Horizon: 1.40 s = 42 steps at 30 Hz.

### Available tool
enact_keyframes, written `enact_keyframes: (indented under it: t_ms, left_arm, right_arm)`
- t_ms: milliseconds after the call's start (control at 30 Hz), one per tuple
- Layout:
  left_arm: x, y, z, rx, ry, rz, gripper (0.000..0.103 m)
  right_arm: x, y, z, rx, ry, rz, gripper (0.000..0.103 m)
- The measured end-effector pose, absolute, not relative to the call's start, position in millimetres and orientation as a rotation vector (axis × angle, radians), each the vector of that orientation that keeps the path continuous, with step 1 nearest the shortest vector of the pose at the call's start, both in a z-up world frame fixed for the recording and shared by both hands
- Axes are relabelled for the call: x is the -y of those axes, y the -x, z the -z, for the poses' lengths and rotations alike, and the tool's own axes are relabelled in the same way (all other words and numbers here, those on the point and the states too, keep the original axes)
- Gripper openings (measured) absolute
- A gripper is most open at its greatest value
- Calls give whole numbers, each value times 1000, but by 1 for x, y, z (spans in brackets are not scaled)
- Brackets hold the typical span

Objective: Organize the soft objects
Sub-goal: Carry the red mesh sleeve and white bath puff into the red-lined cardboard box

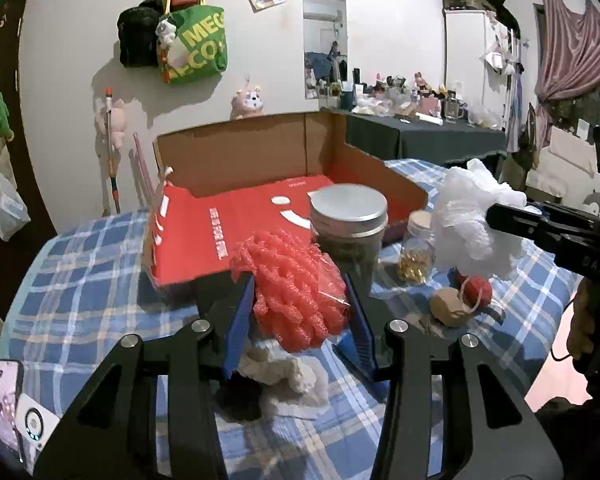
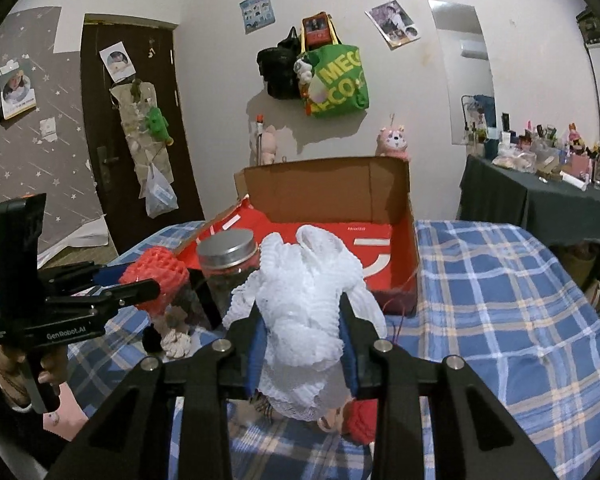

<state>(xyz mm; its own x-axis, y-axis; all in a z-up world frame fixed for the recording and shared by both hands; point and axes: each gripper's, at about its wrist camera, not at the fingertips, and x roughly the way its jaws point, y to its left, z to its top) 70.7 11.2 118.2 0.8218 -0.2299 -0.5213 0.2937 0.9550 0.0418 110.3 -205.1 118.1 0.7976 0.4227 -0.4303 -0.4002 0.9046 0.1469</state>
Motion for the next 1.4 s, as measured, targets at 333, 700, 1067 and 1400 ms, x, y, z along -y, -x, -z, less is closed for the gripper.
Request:
enact_keyframes:
  t_ms: [333, 700, 1067, 1400]
  left_arm:
    - [-16, -83, -127, -521, -131, 270, 43]
    - [-23, -113, -136, -526, -133, 260, 43]
    - [-22, -162, -142, -564, -164, 265, 43]
    - [-16, -226, -140, -668, -191, 310, 43]
  right_arm:
    - [209, -122, -134, -431, -39, -418, 34]
    - [205, -143, -156, -391, -10, -408, 34]
    - [201, -197, -165, -435, 18, -405, 34]
    - [186, -268, -158, -572, 70, -409, 34]
